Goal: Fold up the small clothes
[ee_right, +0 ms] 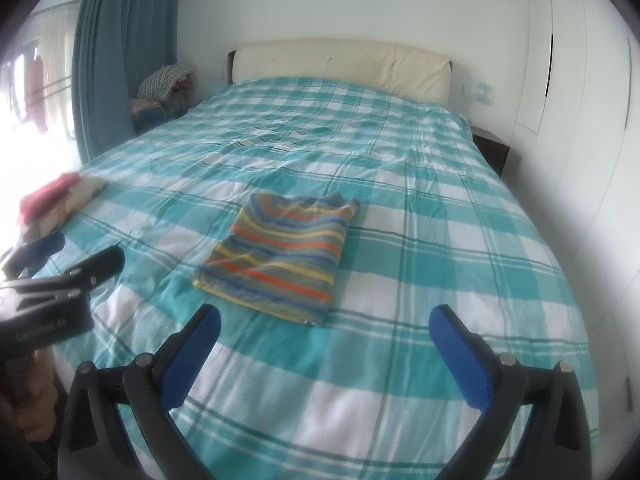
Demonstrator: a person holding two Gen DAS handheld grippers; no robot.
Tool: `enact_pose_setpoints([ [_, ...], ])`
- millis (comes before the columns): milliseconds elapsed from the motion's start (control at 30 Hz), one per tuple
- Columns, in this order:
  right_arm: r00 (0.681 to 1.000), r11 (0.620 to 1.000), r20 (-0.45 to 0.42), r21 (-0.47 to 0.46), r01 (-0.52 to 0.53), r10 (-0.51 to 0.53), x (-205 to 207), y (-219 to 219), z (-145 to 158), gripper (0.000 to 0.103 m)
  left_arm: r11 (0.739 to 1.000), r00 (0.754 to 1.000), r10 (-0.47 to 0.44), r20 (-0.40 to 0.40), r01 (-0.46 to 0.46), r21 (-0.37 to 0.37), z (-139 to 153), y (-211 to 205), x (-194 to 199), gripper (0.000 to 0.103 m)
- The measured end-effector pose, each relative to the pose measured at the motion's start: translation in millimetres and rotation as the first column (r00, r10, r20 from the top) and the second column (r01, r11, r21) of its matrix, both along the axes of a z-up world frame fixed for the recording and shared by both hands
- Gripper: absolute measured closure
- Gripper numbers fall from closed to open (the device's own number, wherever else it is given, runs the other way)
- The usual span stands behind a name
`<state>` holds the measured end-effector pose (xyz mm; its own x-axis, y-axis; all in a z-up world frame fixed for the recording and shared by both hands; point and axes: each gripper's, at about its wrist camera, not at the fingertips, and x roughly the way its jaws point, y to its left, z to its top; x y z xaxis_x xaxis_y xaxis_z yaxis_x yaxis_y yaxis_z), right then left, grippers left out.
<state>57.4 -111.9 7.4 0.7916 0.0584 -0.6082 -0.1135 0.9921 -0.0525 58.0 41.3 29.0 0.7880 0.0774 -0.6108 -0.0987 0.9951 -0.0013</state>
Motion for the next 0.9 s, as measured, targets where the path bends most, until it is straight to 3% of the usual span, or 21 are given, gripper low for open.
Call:
enact_pose_setpoints([
  [300, 1.0, 1.0, 0.0, -0.002, 0.0, 0.0, -13.1, 1.8, 11.3, 0.001, 0.999, 1.0, -0.005, 0.0, 0.005, 0.051, 10.8, -9.2, -14.9, 0.0],
  [900, 1.0, 1.0, 0.028, 0.004, 0.006, -0.006, -31.5, 16.8, 39.4, 0.001, 0.998, 0.999, 0.033, -0.041, -0.031, 0.057, 19.8, -1.6, -23.9, 0.0],
])
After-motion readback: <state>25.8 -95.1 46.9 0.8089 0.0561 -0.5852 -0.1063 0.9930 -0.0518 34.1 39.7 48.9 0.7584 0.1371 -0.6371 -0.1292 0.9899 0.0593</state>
